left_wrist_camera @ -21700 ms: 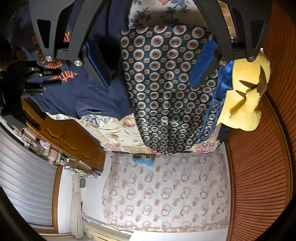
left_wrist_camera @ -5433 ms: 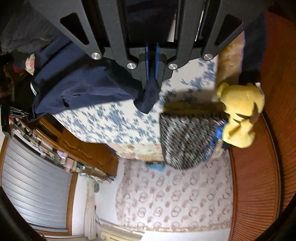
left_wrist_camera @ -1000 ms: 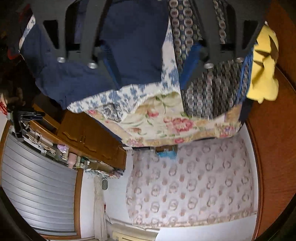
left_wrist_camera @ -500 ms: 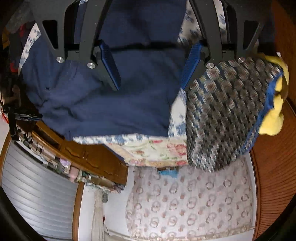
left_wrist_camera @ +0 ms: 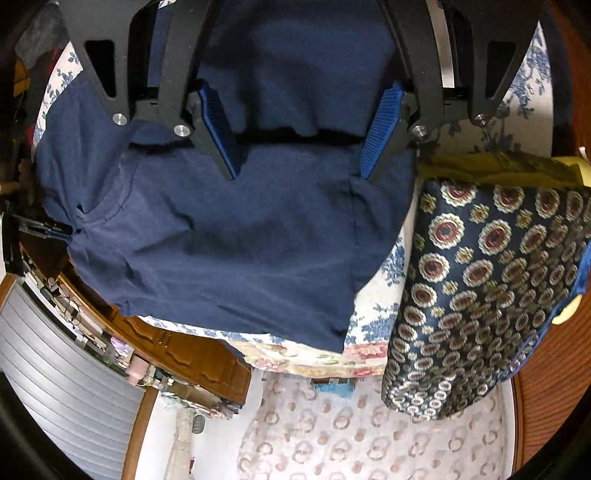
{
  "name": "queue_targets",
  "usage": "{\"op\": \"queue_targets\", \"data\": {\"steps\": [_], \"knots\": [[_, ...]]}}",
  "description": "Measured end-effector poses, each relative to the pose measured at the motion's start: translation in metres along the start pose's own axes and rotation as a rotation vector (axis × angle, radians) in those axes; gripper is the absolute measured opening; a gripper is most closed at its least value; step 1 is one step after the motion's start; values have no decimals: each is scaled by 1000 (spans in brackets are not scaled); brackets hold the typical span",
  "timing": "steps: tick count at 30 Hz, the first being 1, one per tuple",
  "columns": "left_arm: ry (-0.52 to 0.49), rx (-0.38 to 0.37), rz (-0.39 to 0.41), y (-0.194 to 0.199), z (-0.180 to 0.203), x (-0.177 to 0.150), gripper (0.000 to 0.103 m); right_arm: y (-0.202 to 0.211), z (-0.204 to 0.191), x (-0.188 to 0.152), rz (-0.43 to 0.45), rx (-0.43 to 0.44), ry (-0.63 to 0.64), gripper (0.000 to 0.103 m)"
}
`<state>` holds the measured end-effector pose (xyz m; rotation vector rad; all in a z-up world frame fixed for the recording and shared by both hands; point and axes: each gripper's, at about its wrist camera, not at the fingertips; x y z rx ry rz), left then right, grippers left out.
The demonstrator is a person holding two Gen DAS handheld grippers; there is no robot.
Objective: Fold small clothes
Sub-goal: 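Grasp the folded edge of the shirt with both tools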
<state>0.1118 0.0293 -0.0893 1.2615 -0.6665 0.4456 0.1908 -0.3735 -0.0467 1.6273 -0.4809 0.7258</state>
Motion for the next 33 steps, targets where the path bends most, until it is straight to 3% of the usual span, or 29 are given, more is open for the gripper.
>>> {"op": "queue_targets", "data": {"steps": [15, 18, 26, 31, 33], "knots": [[31, -9, -10, 8, 8, -21, 68, 0, -9, -17, 42, -27, 11, 51], [33, -15, -9, 4, 9, -17, 68, 10, -24, -33, 48, -34, 14, 51], [74, -43, -15, -19, 7, 11, 68, 12, -22, -35, 52, -25, 8, 51], [78, -32, 5, -22, 8, 16, 53, 13, -20, -35, 53, -22, 7, 51], [82, -22, 15, -22, 6, 17, 40, 12, -19, -35, 51, -23, 4, 51]]}}
Point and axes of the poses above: each gripper's, at about its wrist camera, not at the fingertips, and y roughly against the way its jaws point, z to its right, x to its top, and after that the axes turned 4 degrees about z, right-handed
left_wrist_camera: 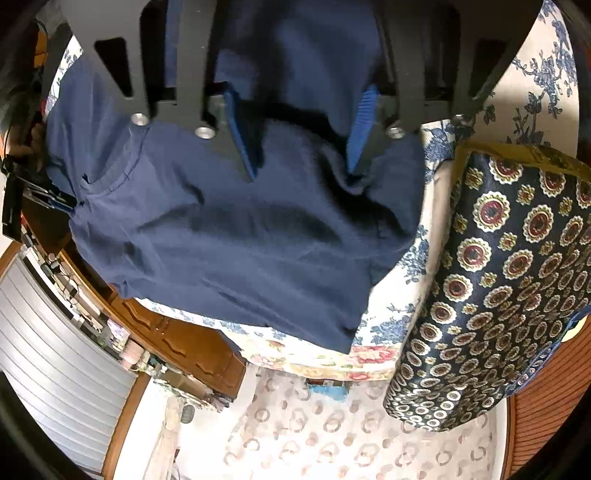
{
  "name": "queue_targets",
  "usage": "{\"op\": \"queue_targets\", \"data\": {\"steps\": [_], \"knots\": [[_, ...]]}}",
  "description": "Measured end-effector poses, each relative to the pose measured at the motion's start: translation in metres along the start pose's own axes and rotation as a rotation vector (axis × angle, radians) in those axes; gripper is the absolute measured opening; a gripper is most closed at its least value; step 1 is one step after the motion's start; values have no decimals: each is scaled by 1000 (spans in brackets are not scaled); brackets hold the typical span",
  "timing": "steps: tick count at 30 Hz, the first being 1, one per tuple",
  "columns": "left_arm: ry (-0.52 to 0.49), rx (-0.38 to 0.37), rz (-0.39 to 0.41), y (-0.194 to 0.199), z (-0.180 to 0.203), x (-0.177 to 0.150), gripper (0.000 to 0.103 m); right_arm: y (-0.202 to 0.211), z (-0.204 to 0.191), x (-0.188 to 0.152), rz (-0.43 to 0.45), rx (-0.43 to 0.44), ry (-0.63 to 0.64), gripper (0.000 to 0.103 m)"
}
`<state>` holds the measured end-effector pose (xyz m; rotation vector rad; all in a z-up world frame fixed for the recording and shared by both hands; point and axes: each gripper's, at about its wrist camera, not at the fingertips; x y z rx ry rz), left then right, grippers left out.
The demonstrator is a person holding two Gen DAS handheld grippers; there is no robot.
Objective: Fold small clothes
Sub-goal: 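Grasp the folded edge of the shirt with both tools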
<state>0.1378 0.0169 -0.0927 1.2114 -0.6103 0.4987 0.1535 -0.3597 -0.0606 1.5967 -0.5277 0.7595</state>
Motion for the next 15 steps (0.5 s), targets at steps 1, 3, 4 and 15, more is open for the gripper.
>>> {"op": "queue_targets", "data": {"steps": [1, 3, 4, 15], "knots": [[5, 3, 9, 1, -4, 0, 36, 0, 0, 1, -5, 1, 3, 51], [19, -3, 12, 2, -8, 0, 31, -2, -2, 4, -31, 1, 28, 51], [28, -7, 12, 3, -11, 0, 30, -2, -1, 7, -39, 27, 14, 51], [-19, -17, 62, 16, -1, 0, 11, -24, 4, 24, -45, 28, -47, 36]]}}
Point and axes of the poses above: each gripper's, at about its wrist camera, not at the fingertips, and y roughly against the way its jaws point, z to its right, x to its top, and after that the axes turned 4 degrees about z, right-handed
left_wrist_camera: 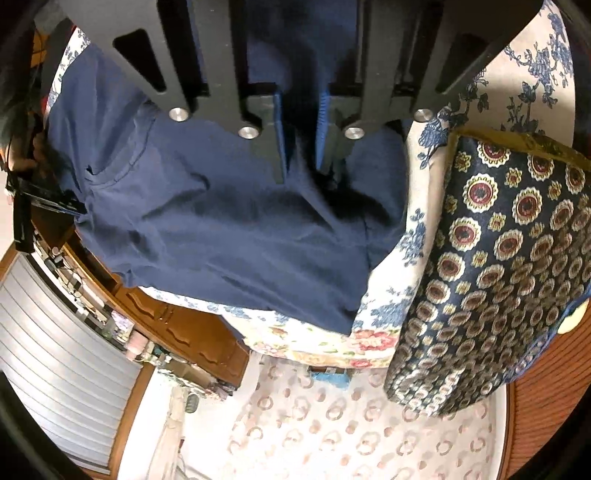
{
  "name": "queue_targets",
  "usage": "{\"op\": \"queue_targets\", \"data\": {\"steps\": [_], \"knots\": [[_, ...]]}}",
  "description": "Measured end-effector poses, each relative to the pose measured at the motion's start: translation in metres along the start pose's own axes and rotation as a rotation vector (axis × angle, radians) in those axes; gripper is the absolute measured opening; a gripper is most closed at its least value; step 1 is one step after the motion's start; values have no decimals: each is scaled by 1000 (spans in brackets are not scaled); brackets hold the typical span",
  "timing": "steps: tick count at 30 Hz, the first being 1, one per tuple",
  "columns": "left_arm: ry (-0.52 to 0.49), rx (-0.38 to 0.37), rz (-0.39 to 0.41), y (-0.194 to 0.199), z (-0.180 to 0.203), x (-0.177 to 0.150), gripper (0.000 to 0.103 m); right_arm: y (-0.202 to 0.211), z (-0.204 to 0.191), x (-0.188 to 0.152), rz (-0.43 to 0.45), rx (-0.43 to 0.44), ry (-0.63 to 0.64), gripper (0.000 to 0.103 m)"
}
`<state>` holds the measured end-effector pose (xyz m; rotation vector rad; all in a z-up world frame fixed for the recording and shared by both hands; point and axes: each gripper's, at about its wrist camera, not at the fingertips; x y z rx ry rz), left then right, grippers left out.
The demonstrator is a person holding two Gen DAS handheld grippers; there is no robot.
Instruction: Fold small clothes
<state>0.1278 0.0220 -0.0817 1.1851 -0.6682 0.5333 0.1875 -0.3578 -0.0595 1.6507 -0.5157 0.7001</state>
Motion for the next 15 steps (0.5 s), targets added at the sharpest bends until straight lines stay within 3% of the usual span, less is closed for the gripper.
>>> {"op": "queue_targets", "data": {"steps": [3, 4, 15], "knots": [[-26, -6, 27, 6, 7, 3, 9, -3, -5, 0, 9, -4, 27, 7], [-30, -5, 36, 10, 9, 4, 8, -3, -7, 0, 20, -14, 48, 4], [-59, -68, 178, 71, 19, 19, 8, 75, -15, 1, 221, 7, 76, 3]]}}
Point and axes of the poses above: each gripper's, at about its wrist camera, not at the fingertips, and y roughly against the way its jaws point, z to its right, x to its top, and after that the axes turned 4 degrees about z, right-handed
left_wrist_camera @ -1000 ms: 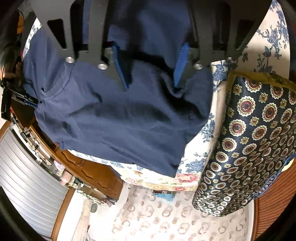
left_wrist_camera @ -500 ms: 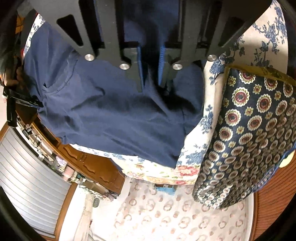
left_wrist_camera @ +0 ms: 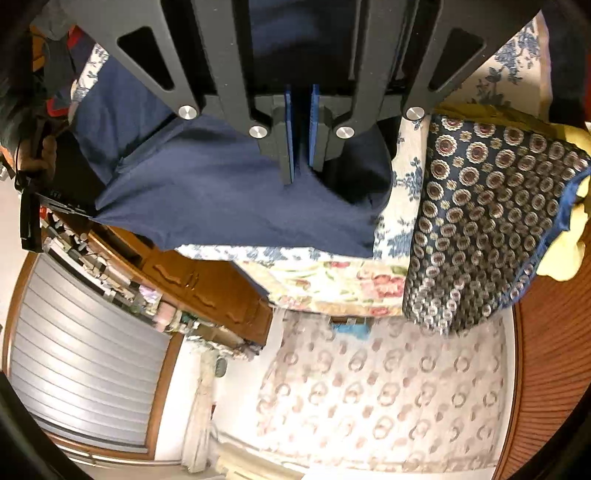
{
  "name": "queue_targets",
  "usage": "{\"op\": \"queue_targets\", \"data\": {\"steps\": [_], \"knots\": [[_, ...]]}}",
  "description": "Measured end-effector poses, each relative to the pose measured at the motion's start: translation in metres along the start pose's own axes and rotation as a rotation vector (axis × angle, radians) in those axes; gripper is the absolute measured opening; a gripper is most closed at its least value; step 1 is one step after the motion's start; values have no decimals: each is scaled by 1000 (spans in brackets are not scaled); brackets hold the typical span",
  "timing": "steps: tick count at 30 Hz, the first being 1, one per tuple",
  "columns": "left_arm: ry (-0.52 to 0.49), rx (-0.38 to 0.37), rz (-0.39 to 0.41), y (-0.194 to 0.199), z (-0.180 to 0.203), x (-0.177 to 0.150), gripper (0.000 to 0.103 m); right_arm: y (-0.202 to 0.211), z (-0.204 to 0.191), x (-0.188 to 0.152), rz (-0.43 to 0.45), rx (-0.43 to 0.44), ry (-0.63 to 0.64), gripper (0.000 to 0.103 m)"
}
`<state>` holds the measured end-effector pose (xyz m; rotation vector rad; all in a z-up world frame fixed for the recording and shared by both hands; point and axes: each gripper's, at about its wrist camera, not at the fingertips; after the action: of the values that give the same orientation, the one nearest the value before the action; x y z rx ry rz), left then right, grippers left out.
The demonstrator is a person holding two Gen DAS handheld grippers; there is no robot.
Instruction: Fold small clothes
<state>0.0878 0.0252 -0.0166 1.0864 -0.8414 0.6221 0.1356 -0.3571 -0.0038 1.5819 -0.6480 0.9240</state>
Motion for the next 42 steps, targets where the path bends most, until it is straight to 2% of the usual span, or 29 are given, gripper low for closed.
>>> {"op": "queue_targets", "data": {"steps": [7, 15, 23, 26, 31, 33, 35, 37, 38, 39, 40, 42], "knots": [[-9, -4, 22, 27, -3, -4, 8, 45, -14, -15, 27, 36, 23, 3], [18, 6, -20, 41, -13, -28, 8, 84, -17, -41, -26, 71, 36, 3], [29, 44, -107, 31, -16, -62, 8, 83, -9, -57, -109, 91, 4, 3], [28, 54, -142, 25, -17, -72, 8, 73, -16, -62, -150, 49, 38, 3], [-3, 65, -147, 28, -13, -77, 22, 71, -15, -56, -153, 45, 34, 6], [-8, 60, -132, 34, -12, -76, 37, 79, -19, -53, -141, 40, 30, 7], [-9, 52, -116, 40, -12, -73, 43, 85, -23, -47, -115, 26, 49, 12], [-16, 66, -109, 42, -12, -70, 52, 92, -25, -43, -93, 9, 65, 29], [-21, 75, -104, 44, -12, -69, 64, 93, -25, -41, -83, 11, 68, 34], [-25, 82, -99, 45, -13, -68, 69, 93, -27, -38, -73, 14, 72, 43], [-27, 85, -95, 46, -13, -67, 70, 93, -30, -38, -64, 8, 81, 47], [-21, 88, -96, 44, -16, -65, 72, 88, -37, -35, -53, -9, 102, 48]]}}
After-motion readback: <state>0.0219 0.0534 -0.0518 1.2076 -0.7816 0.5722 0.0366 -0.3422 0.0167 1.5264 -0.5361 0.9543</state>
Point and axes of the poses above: each gripper's, at about its wrist camera, not at the fingertips, and y roughly against the way its jaws point, z to its right, x to its top, and after that the axes turned 4 degrees about z, right-handed
